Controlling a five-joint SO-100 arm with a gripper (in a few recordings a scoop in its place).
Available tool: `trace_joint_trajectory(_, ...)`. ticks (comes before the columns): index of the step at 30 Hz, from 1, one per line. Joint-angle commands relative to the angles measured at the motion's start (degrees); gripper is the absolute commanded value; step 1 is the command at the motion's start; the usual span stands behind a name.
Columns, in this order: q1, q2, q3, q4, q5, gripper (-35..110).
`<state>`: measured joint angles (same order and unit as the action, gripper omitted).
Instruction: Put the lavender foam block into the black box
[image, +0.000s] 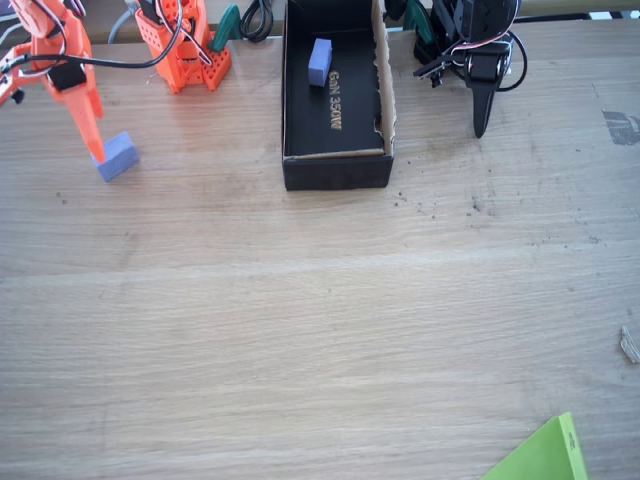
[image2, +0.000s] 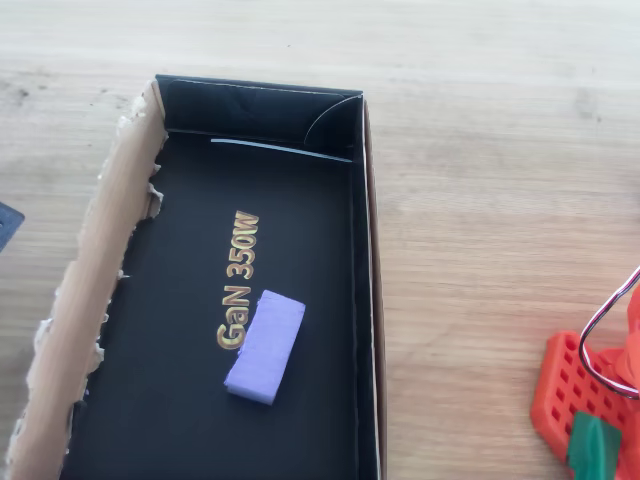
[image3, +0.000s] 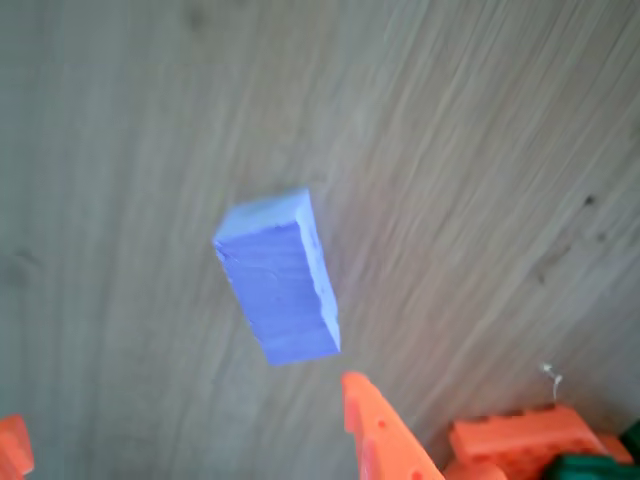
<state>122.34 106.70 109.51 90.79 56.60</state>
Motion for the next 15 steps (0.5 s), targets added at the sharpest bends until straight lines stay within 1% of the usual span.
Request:
trace_joint_trajectory(1,-0.3,0.4,-0.8,-0.8,0.8,40)
trace_joint_trajectory(6,-0.5,-0.8,-0.7,-1.5,-1.2,42)
trace_joint_trajectory(15,-1.1,-3.6,-0.6,-1.7,-1.7,42)
